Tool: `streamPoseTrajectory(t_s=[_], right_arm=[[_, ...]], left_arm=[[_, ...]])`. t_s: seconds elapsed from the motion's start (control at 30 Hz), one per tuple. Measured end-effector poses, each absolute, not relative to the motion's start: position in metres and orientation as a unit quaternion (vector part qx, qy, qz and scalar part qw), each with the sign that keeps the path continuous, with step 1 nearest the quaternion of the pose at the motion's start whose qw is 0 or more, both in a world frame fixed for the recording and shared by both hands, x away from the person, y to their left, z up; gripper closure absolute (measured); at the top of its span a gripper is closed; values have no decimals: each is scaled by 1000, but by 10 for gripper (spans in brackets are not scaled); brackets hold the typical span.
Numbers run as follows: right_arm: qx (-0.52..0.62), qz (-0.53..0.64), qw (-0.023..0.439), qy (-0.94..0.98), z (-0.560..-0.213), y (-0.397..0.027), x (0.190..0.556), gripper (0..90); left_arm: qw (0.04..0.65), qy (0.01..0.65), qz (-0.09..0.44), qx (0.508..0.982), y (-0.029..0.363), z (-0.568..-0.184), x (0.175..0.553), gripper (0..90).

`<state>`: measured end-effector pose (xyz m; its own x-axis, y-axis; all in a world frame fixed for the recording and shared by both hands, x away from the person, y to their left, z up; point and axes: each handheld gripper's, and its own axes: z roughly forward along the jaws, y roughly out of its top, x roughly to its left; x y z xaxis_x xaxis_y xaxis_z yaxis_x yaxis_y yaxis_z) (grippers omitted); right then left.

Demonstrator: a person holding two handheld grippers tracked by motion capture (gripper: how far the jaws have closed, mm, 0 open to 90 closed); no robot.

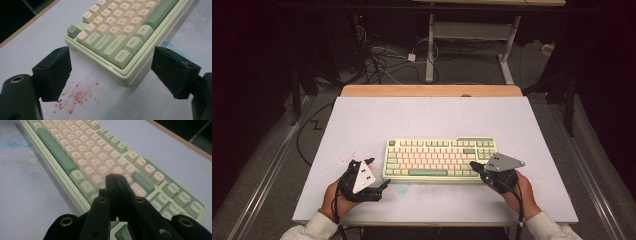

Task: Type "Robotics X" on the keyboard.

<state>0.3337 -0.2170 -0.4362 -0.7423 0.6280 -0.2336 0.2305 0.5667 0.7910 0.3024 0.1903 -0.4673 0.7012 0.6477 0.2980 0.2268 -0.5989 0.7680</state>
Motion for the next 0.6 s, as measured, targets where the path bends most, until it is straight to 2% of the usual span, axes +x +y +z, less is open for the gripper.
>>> streamPoseTrajectory(t_s=[0.6], right_arm=[[220,365,225,876,-440,-145,377,900]], left_arm=[[361,256,281,852,189,-470,304,157]])
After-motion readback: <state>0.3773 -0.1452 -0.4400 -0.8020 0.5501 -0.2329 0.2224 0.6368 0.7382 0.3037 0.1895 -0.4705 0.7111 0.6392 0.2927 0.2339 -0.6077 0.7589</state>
